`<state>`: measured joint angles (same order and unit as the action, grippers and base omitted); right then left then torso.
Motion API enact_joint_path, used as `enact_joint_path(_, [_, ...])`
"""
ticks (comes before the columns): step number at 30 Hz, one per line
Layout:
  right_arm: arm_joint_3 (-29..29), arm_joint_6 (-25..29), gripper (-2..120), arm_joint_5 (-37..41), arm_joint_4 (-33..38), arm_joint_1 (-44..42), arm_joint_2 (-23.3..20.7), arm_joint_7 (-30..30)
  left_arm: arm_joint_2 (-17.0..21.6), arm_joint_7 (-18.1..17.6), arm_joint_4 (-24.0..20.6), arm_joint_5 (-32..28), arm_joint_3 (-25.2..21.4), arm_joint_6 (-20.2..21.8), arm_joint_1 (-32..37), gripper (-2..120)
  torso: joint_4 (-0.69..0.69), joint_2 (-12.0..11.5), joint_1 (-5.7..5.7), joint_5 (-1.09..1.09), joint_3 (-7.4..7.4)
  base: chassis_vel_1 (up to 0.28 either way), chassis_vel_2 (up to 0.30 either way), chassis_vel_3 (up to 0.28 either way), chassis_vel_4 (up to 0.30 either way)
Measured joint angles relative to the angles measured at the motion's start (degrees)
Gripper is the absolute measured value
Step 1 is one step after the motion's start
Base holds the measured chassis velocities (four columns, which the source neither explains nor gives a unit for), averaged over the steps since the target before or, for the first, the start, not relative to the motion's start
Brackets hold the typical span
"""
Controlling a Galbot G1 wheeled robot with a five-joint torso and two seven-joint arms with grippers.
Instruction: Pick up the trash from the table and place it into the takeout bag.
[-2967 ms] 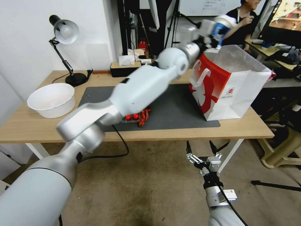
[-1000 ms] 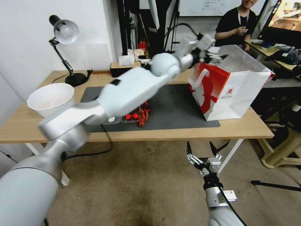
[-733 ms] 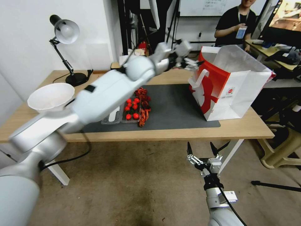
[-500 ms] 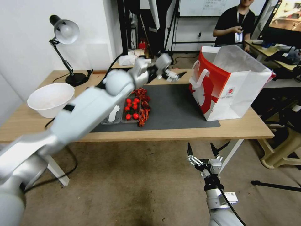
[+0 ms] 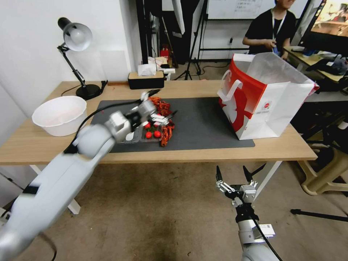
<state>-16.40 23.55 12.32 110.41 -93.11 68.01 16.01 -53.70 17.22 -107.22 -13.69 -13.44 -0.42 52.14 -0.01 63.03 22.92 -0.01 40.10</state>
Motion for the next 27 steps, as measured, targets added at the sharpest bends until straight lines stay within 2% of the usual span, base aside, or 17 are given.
enact_joint_path(2, [0.0, 0.0, 100, 0.0, 0.0, 0.0, -0.1, -0.1, -3.0, -3.1, -1.9, 3.0, -3.4, 0.6, 5.2, 100, -0.05, 0.0, 0.00, 0.03, 0.00, 0.000, 0.000, 0.000, 0.000])
enact_joint_path(3, [0.0, 0.0, 100, 0.0, 0.0, 0.0, -0.1, -0.1, -3.0, -3.1, -1.9, 3.0, -3.4, 0.6, 5.2, 100, -0.05, 0.0, 0.00, 0.03, 0.00, 0.000, 0.000, 0.000, 0.000])
enact_joint_path(5, [0.1, 0.0, 100, 0.0, 0.6, -0.1, -0.3, -0.1, -7.6, -12.6, -5.4, 7.1, -8.8, 3.5, 13.9, 100, 0.02, 0.0, 0.00, -0.02, 0.00, 0.000, 0.000, 0.000, 0.000])
enact_joint_path(6, [0.1, 0.0, 100, 0.0, 0.6, -0.1, -0.3, -0.1, -7.6, -12.6, -5.4, 7.1, -8.8, 3.5, 13.9, 100, 0.02, 0.0, 0.00, -0.02, 0.00, 0.000, 0.000, 0.000, 0.000])
enact_joint_path(7, [0.1, 0.0, 100, 0.0, 0.9, -0.2, -0.3, -0.2, -9.2, -17.2, -7.1, 7.8, -10.6, 5.1, 17.0, 100, 0.03, 0.0, -0.01, 0.04, -0.01, 0.000, 0.000, 0.000, 0.000])
enact_joint_path(8, [0.1, 0.0, 100, 0.0, 1.3, -0.4, -0.4, -0.2, -11.4, -23.5, -9.4, 8.1, -12.8, 7.9, 21.5, 100, 0.03, 0.0, -0.01, 0.01, 0.00, 0.000, 0.000, 0.000, 0.000])
enact_joint_path(9, [0.1, 0.0, 100, 0.0, 1.3, -0.4, -0.4, -0.2, -11.4, -23.5, -9.4, 8.1, -12.8, 7.9, 21.5, 100, 0.03, 0.0, -0.01, 0.01, 0.00, 0.000, 0.000, 0.000, 0.000])
enact_joint_path(10, [0.1, 0.0, 100, 0.0, 1.5, -0.4, -0.4, -0.3, -13.2, -28.2, -10.7, 8.6, -14.0, 10.1, 25.2, 100, 0.02, 0.0, -0.01, 0.01, -0.01, 0.000, 0.000, 0.000, 0.000])
enact_joint_path(11, [0.1, 0.0, 100, 0.0, 1.5, -0.4, -0.5, -0.3, -13.7, -29.3, -10.9, 8.8, -14.3, 10.4, 26.2, 100, 0.02, 0.0, -0.01, 0.03, -0.01, 0.000, 0.000, 0.000, 0.000])
enact_joint_path(12, [0.1, 0.1, 100, 0.0, 1.6, -0.4, -0.5, -0.3, -15.8, -32.4, -11.3, 10.1, -15.5, 10.6, 29.5, 100, 0.02, 0.0, -0.01, 0.01, -0.01, 0.000, 0.000, 0.000, 0.000])
enact_joint_path(13, [0.1, 0.1, 100, 0.0, 1.6, -0.4, -0.5, -0.3, -15.8, -32.4, -11.3, 10.1, -15.5, 10.6, 29.5, 100, 0.02, 0.0, -0.01, 0.01, -0.01, 0.000, 0.000, 0.000, 0.000])
enact_joint_path(15, [0.2, 0.1, 100, 0.0, 1.7, -0.4, -0.6, -0.3, -19.2, -34.5, -12.1, 11.7, -17.5, 9.0, 34.3, 100, 0.02, 0.0, -0.01, 0.02, 0.00, 0.000, 0.000, 0.000, 0.000])
enact_joint_path(21, [0.2, 0.2, 100, 0.0, 2.2, -0.6, -0.8, -0.3, -22.3, -34.4, -14.0, 10.2, -18.9, 6.5, 39.8, 100, 0.01, 0.0, -0.01, 0.02, 0.00, 0.000, 0.000, 0.000, 0.000])
enact_joint_path(23, [0.2, 0.3, 100, 0.0, 2.2, -0.7, -0.8, -0.4, -22.8, -34.1, -14.1, 9.6, -19.1, 5.8, 40.7, 100, 0.02, 0.0, -0.01, 0.02, -0.01, 0.000, 0.000, 0.000, 0.000])
enact_joint_path(25, [0.0, 0.8, 100, -0.3, 2.3, -0.8, -0.9, -0.7, -24.0, -30.9, -14.1, 7.1, -19.9, 1.5, 43.6, 100, 0.01, 0.0, -0.01, 0.02, 0.00, 0.000, 0.000, 0.000, 0.000])
enact_joint_path(27, [-0.1, 0.9, 100, -0.3, 2.3, -0.8, -1.0, -0.8, -24.2, -30.4, -14.1, 6.5, -20.0, 1.0, 43.9, 100, 0.01, 0.0, -0.01, 0.02, 0.00, 0.000, 0.000, 0.000, 0.000])
